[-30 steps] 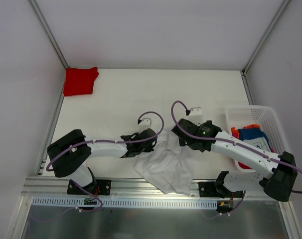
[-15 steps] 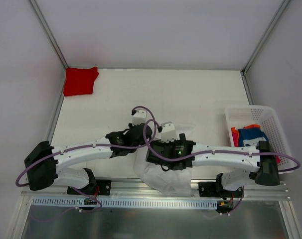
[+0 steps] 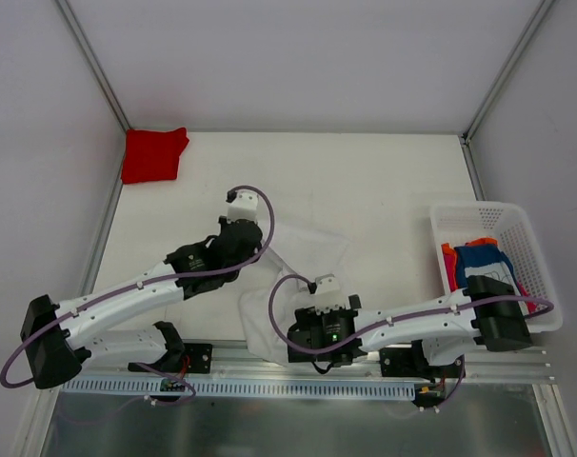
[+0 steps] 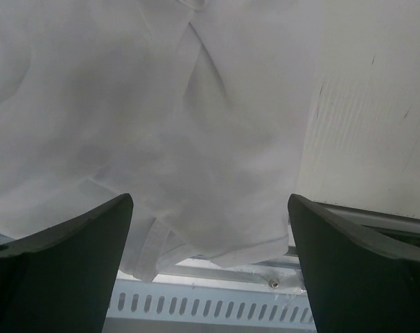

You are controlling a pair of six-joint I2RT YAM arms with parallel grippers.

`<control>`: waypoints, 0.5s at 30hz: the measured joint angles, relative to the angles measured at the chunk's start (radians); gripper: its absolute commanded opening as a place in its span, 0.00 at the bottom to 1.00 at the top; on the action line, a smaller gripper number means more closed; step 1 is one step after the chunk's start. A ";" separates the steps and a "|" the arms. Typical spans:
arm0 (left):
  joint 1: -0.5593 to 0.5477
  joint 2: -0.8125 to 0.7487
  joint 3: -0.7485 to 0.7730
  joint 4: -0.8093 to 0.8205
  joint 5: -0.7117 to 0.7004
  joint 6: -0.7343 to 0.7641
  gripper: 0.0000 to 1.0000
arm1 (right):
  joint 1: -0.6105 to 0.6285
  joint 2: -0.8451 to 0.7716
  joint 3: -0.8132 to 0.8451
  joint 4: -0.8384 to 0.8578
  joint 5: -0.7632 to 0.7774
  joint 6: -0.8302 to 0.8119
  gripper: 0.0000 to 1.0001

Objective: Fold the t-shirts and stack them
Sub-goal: Flatten the tshirt out

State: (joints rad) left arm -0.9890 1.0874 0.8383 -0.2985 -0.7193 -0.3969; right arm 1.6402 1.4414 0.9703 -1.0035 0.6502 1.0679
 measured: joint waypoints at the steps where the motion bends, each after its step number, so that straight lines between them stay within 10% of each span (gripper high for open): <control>1: 0.024 -0.012 0.006 -0.001 0.001 0.020 0.00 | 0.012 0.011 0.002 -0.006 -0.004 0.014 0.99; 15: 0.094 -0.034 0.045 -0.021 0.005 0.080 0.00 | 0.107 0.114 0.034 -0.007 -0.032 0.135 1.00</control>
State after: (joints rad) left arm -0.8951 1.0534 0.8837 -0.3195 -0.7143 -0.3168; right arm 1.7470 1.5558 1.0039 -1.0103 0.6178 1.2034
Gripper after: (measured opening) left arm 0.023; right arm 0.993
